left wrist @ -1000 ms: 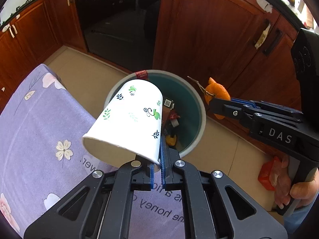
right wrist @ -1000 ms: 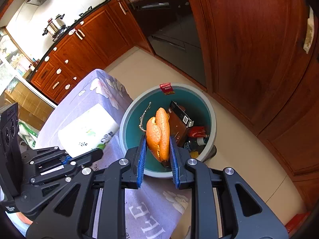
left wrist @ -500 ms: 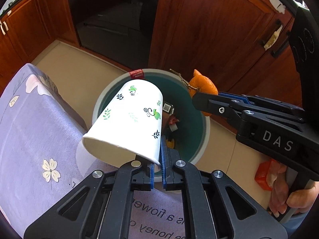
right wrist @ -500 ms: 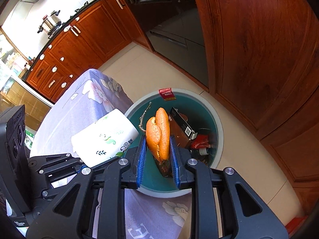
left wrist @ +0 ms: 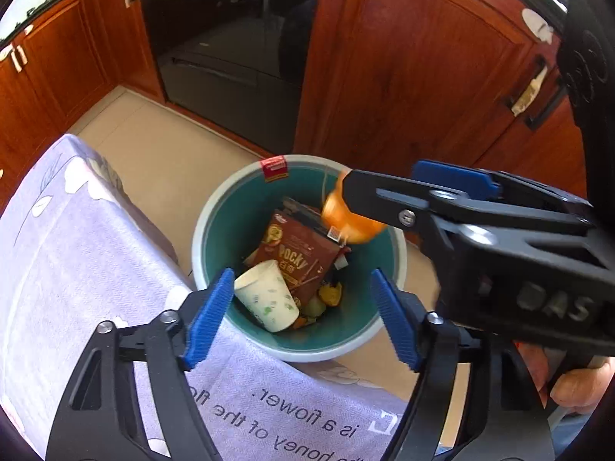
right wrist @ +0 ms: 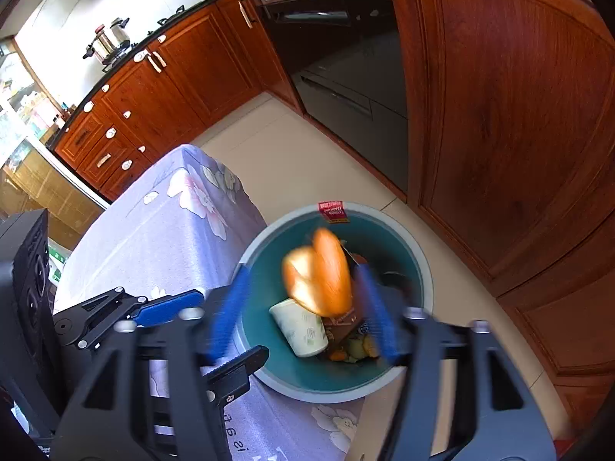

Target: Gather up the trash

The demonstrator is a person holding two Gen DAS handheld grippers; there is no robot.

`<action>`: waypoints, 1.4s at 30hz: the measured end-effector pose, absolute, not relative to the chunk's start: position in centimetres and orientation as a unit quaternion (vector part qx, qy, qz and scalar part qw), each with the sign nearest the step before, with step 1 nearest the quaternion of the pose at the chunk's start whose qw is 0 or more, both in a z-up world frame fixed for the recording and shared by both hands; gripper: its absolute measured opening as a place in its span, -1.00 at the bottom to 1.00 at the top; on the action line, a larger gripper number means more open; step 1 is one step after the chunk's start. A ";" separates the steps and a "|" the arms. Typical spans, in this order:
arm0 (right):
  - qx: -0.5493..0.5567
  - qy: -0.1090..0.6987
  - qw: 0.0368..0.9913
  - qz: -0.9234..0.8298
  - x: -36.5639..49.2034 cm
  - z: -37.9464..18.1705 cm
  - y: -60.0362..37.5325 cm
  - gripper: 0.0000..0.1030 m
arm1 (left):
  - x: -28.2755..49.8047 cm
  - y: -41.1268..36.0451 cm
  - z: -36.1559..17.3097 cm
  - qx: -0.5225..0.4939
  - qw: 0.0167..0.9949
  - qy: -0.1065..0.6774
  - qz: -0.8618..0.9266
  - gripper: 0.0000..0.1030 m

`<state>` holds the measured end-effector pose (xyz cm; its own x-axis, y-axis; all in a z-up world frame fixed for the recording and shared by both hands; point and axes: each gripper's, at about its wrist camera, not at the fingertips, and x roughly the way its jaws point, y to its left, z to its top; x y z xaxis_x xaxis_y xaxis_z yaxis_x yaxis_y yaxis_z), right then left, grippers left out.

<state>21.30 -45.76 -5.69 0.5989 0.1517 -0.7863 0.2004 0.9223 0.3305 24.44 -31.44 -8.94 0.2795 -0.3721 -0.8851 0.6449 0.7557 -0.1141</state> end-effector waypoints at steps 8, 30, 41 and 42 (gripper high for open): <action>0.212 0.444 0.870 -0.019 20.5 -5.1 -46.2 0.73 | 24.3 -30.5 -8.0 0.128 0.801 0.500 -0.305 0.92; 0.118 0.478 0.870 -0.030 13.2 -1.6 -44.6 0.87 | 18.2 -25.7 -5.6 0.136 0.823 0.486 -0.260 0.92; 0.060 0.501 0.861 -0.063 9.5 -2.7 -43.0 0.87 | 15.2 -22.3 -5.4 0.104 0.837 0.491 -0.220 0.92; 0.059 0.502 0.860 -0.062 9.3 -2.9 -42.9 0.87 | 15.0 -22.2 -5.4 0.103 0.837 0.491 -0.219 0.92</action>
<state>9.26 -42.92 -2.88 0.4876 -0.0469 -0.8718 0.1658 0.9853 0.0398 14.98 -22.21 -5.44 0.4215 -0.2647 -0.8673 0.4674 0.8830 -0.0423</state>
